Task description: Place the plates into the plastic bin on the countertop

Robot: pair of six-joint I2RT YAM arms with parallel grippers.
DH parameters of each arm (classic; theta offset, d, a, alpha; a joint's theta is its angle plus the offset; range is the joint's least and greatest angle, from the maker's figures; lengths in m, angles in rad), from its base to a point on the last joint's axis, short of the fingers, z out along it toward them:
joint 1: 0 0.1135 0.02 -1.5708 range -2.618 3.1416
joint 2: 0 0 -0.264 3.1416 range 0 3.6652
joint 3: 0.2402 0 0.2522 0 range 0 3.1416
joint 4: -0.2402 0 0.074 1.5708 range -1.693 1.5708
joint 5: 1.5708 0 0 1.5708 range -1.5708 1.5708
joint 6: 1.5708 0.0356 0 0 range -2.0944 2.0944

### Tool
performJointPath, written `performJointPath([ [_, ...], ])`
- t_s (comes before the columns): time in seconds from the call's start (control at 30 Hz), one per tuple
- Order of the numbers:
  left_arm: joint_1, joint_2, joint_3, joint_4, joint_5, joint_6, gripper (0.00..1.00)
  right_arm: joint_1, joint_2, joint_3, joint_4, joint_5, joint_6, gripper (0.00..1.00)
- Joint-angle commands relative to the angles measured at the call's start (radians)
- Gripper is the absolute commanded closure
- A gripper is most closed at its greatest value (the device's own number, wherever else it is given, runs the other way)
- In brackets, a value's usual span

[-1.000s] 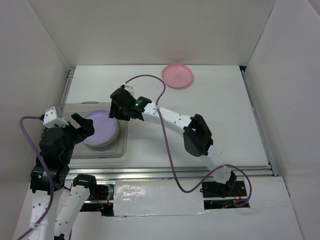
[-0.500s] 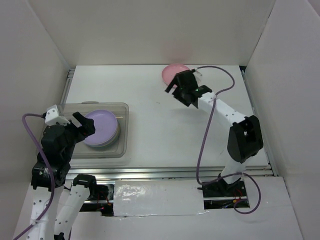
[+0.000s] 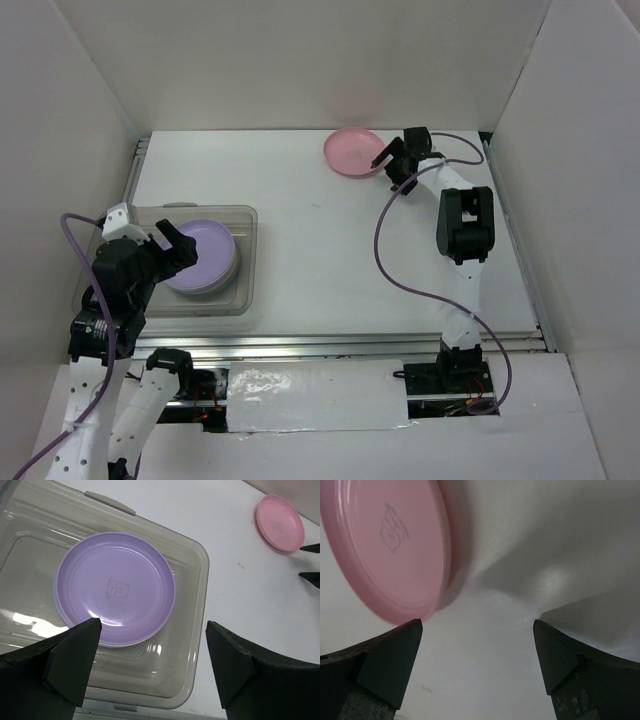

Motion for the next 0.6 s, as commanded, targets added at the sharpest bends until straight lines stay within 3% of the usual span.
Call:
performJointPath([
  [0.0,0.004,-0.001,-0.005,0.051,0.025,0.029,0.01,-0.008,0.076,0.166,0.013,-0.061,0.004,0.0],
  [0.33,0.002,-0.002,-0.008,0.055,0.045,0.034,0.01,-0.023,0.312,0.505,-0.192,-0.047,0.073,0.04],
  [0.43,0.002,-0.008,-0.006,0.057,0.048,0.037,0.01,-0.034,0.344,0.536,-0.217,-0.038,0.091,0.16],
  [0.57,0.004,-0.007,-0.005,0.054,0.05,0.04,0.01,-0.03,0.347,0.548,-0.235,-0.026,0.088,0.46],
])
